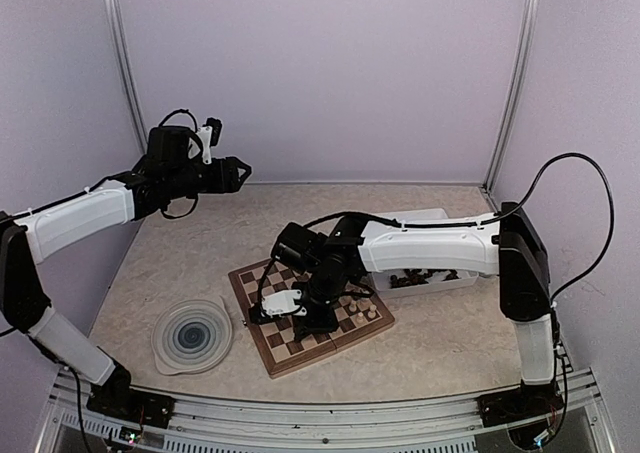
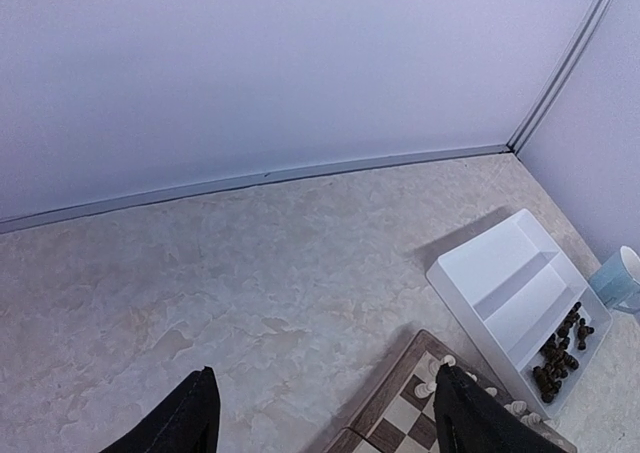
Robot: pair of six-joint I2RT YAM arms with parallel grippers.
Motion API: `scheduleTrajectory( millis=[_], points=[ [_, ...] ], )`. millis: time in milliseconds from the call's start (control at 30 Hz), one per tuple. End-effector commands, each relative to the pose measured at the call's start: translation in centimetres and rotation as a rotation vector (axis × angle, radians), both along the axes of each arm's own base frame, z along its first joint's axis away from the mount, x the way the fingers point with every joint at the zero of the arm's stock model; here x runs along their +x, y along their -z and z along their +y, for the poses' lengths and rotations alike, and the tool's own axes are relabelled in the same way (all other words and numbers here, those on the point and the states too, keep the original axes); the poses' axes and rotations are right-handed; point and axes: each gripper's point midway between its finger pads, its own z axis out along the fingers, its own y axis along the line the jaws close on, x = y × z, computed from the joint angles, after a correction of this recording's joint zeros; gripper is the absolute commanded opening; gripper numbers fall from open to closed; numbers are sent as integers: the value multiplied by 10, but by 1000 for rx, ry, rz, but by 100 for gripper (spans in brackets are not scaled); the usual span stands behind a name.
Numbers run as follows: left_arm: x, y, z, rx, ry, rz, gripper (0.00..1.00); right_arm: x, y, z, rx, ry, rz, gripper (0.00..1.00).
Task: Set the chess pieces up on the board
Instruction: Place the pawn at a7.
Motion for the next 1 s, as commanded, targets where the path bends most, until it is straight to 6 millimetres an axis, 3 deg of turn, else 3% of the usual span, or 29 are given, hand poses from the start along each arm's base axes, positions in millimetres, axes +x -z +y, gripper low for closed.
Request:
scheduleTrajectory(
  millis=[0,400,967],
  points=[
    [-4,-18,8,-6,-17,-31,73,-14,4,5,-16,-28,34,0],
    [-4,-18,9,-14,-12,-27,73,-25,17,2,-59,-53,33,0],
    [-6,-20,7,-21,-2,-26,74,-18,26,6,-67,-30,-16,1]
  ],
)
